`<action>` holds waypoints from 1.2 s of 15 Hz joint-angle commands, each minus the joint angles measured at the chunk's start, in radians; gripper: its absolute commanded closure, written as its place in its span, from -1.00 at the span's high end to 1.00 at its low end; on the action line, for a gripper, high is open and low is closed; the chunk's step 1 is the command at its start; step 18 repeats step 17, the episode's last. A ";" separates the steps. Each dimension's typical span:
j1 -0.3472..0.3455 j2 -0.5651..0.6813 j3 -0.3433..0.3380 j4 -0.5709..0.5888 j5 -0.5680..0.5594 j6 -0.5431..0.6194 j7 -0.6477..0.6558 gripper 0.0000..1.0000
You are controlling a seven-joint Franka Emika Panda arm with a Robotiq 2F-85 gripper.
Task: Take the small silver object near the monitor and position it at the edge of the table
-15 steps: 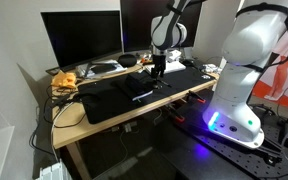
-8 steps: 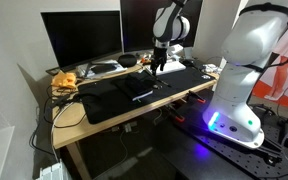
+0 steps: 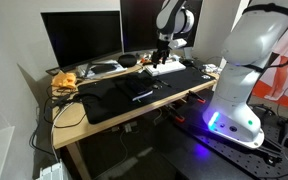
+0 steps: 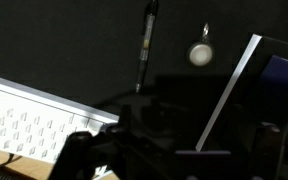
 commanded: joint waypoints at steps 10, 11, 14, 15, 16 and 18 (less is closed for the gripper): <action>-0.015 -0.018 -0.051 0.055 0.088 -0.065 -0.009 1.00; -0.017 -0.018 -0.052 0.056 0.088 -0.066 -0.009 1.00; -0.017 -0.014 -0.049 0.056 0.088 -0.066 -0.009 1.00; -0.016 -0.014 -0.049 0.056 0.088 -0.066 -0.009 1.00; -0.017 -0.014 -0.049 0.056 0.088 -0.066 -0.009 1.00; -0.016 -0.014 -0.048 0.056 0.088 -0.066 -0.009 1.00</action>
